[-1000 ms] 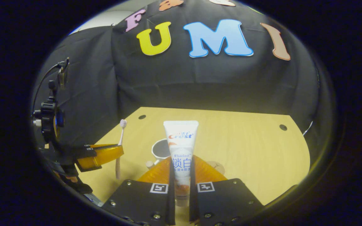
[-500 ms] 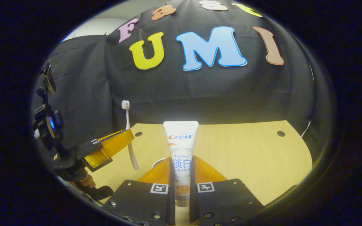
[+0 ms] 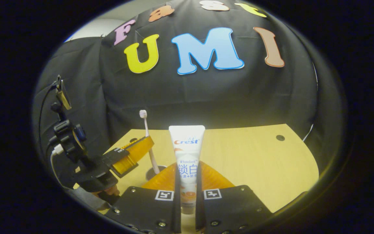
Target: Put the toothbrush and toothpaste on the desktop into the cup, then pick up the cup and place it on the coaster on the desktop.
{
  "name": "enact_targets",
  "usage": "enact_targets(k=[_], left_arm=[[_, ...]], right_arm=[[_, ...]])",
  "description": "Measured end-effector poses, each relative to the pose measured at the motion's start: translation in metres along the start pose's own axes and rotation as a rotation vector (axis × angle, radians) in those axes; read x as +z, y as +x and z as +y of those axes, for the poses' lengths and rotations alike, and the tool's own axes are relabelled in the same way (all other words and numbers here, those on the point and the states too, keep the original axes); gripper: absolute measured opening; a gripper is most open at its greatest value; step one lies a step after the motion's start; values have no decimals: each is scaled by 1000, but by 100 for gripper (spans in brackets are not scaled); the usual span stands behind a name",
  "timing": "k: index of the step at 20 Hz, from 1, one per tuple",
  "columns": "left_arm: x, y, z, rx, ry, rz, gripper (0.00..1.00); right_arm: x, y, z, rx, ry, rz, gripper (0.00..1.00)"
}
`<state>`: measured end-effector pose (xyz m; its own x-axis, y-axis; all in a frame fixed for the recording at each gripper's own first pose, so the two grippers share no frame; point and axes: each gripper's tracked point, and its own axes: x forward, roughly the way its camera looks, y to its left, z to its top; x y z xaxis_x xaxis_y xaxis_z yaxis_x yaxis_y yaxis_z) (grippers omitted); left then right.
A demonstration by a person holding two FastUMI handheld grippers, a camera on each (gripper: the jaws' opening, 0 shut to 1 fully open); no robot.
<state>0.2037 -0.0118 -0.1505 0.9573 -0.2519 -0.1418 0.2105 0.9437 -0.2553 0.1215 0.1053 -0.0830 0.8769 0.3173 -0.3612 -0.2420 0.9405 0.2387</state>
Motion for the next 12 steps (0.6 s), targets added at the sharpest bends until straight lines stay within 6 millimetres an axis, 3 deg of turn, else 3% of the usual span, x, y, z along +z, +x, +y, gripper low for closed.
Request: enact_targets(k=[3, 4, 5, 7, 8, 9, 12], left_arm=[[-27, 8, 6, 15, -18, 56, 10], [-33, 9, 7, 17, -23, 73, 17], [-39, 6, 9, 22, -23, 89, 17], [-41, 5, 11, 24, -27, 102, 13], [-40, 5, 12, 23, -28, 106, 19], [-42, 2, 14, 24, -27, 113, 15], [-49, -3, 12, -2, -39, 145, 22]], right_arm=[[-1, 9, 6, 27, 17, 9, 18], [-1, 12, 8, 33, 17, 12, 18], [0, 14, 10, 41, 15, 14, 18], [2, 20, 16, 60, 9, 14, 19], [3, 21, 19, 67, 6, 11, 19], [5, 24, 22, 75, 4, 10, 19], [6, 32, 32, 106, 7, 8, 19]])
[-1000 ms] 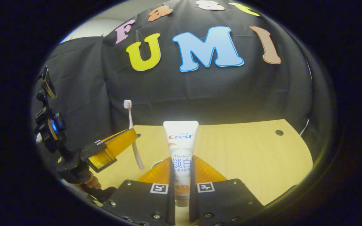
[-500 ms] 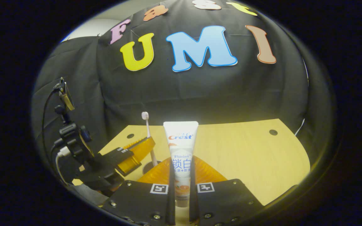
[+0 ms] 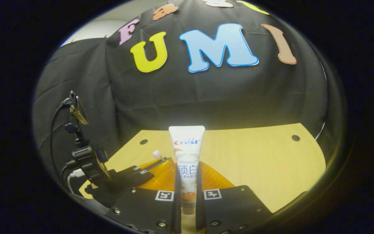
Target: Put the toothbrush and toothpaste on the desktop into the cup, then pick up the cup and place it on the coaster on the desktop.
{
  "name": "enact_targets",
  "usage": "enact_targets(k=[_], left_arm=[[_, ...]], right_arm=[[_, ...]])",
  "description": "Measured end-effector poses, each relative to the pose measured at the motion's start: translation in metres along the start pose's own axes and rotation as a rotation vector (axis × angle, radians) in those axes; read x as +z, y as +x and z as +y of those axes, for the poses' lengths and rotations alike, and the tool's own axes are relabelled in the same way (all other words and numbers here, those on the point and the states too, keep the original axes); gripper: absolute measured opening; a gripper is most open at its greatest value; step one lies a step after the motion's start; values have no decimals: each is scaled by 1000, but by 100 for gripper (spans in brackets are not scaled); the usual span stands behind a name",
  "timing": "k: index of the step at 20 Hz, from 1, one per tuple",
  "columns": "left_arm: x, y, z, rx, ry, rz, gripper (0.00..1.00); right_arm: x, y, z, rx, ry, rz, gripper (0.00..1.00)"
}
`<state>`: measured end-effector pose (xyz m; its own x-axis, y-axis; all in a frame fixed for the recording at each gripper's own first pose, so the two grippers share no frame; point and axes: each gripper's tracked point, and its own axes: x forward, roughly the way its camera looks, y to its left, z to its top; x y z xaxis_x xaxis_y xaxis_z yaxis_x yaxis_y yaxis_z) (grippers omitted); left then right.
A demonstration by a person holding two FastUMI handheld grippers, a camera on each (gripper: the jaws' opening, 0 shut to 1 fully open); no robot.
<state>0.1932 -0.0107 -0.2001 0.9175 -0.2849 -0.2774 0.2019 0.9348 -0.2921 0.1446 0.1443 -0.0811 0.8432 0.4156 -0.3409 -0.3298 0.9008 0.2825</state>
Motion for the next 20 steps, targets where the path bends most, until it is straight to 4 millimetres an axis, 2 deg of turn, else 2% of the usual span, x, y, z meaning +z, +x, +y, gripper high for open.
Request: enact_targets(k=[2, 3, 6, 16, 20], left_arm=[[-4, -7, 0, -5, -4, 26, 29], [-6, -11, 3, -1, -8, 39, 36], [-2, -29, 9, 27, -20, 39, 93], [10, -100, 54, 143, -48, 20, 99], [9, -124, 59, 160, -80, 21, 99]], right_arm=[[1, 6, 5, 19, 0, 2, 19], [1, 9, 7, 27, 0, 3, 19], [1, 19, 17, 54, 7, 9, 18], [5, 49, 41, 118, 25, -35, 18], [11, 70, 51, 128, -13, -81, 18]])
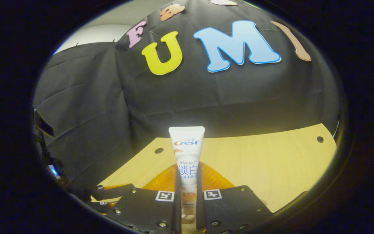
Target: Put the toothbrush and toothpaste on the desktop into the cup, then pick up the cup and place it on the coaster on the desktop.
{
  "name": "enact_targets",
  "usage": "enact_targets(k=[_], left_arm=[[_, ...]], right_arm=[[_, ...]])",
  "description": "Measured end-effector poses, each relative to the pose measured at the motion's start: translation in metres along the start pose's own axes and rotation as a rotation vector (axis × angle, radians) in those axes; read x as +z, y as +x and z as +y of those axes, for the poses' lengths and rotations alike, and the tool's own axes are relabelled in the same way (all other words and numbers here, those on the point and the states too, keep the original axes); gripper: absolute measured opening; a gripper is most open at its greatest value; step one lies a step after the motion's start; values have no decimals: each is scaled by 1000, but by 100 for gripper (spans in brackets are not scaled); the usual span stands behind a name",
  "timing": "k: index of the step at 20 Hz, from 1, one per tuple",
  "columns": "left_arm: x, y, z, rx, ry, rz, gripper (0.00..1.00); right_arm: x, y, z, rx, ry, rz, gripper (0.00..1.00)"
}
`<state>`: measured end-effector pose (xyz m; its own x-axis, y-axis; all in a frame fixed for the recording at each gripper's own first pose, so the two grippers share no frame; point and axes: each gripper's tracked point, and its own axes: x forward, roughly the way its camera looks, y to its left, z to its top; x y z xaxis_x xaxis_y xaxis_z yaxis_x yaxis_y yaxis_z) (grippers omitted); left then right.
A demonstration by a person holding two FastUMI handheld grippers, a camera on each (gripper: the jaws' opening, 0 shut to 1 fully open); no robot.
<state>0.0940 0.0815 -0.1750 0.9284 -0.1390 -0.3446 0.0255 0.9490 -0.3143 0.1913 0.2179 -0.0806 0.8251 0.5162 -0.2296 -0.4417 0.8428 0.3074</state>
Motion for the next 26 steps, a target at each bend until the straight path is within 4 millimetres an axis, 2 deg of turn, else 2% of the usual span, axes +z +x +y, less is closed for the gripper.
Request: enact_targets(k=[1, 2, 6, 12, 16, 17, 20, 21, 22, 24, 25, 26], left_arm=[[0, -5, 1, 2, -9, 0, 95], [-2, -10, 2, 3, -19, 3, 99], [-14, -18, 8, 9, -57, 33, 99], [-41, -16, 15, 12, -65, 91, 99], [-44, -12, 10, -6, -62, 106, 95], [-42, -11, 8, -10, -61, 106, 99], [-42, -8, 0, -25, -60, 108, 99], [-41, -5, -2, -30, -59, 110, 99], [-42, -4, -3, -33, -58, 114, 99], [-47, -7, -6, -36, -57, 123, 96], [-50, -8, -8, -39, -58, 127, 99], [-50, -7, -10, -43, -55, 132, 95]], right_arm=[[1, 5, 1, -1, -19, -13, 18], [-2, 10, 2, -7, -44, -15, 18], [-22, 23, 1, -28, -145, 7, 19], [-39, 25, -7, -91, -181, 23, 18], [-43, 25, -12, -101, -177, 29, 21], [-46, 24, -13, -102, -179, 39, 23], [-51, 18, -9, -79, -192, 59, 25], [-51, 14, -10, -79, -207, 56, 35], [-48, 11, -11, -79, -223, 51, 29], [-49, 8, -6, -56, -230, 52, 41], [-51, 7, -5, -54, -228, 60, 50], [-52, 5, -4, -48, -225, 66, 51]])
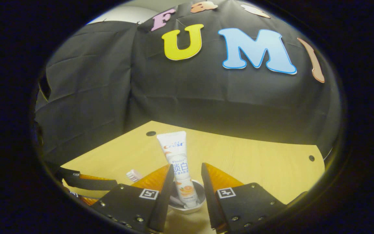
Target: Put the toothbrush and toothpaste on the desktop into the cup, then pick up the cup and place it on the coaster on the desktop.
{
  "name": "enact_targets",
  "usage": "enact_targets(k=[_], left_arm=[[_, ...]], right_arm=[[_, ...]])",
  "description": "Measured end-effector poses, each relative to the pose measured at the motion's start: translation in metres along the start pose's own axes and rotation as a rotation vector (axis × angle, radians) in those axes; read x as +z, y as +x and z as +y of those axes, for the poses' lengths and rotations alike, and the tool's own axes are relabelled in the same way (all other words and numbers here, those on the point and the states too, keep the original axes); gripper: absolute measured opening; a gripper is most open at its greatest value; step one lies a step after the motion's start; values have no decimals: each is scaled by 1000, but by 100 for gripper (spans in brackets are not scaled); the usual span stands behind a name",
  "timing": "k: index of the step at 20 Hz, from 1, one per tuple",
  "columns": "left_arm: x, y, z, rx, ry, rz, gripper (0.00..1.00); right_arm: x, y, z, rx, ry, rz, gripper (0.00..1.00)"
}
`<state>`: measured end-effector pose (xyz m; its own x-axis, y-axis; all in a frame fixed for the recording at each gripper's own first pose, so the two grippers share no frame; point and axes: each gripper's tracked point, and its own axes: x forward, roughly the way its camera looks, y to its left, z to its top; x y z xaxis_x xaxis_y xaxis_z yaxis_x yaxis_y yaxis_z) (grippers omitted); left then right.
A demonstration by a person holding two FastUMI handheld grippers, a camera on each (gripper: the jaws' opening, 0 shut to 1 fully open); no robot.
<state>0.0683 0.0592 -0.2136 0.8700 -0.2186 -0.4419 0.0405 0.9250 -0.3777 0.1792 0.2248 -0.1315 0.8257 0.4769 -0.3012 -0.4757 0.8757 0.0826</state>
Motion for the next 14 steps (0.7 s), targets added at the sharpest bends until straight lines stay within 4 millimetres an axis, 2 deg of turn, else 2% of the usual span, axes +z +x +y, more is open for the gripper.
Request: enact_targets(k=[2, 3, 4, 7, 11, 14], left_arm=[[0, 2, -2, -2, 5, 4, 99], [-2, 2, -3, -2, 6, 9, 95], [-3, 3, -4, -2, 8, 15, 99], [-9, 7, -9, -5, 17, 49, 99], [-20, 11, -24, -21, 35, 118, 99], [-31, 18, -40, -50, 49, 201, 99]], right_arm=[[-2, -2, 0, 0, 4, 15, 56], [-1, -3, 0, -1, 9, 14, 53], [3, -8, -1, 0, 19, 7, 55], [23, -24, -7, 0, 70, -39, 55], [48, -49, -38, -74, 106, -94, 54], [49, -61, -57, -124, 130, -90, 54]])
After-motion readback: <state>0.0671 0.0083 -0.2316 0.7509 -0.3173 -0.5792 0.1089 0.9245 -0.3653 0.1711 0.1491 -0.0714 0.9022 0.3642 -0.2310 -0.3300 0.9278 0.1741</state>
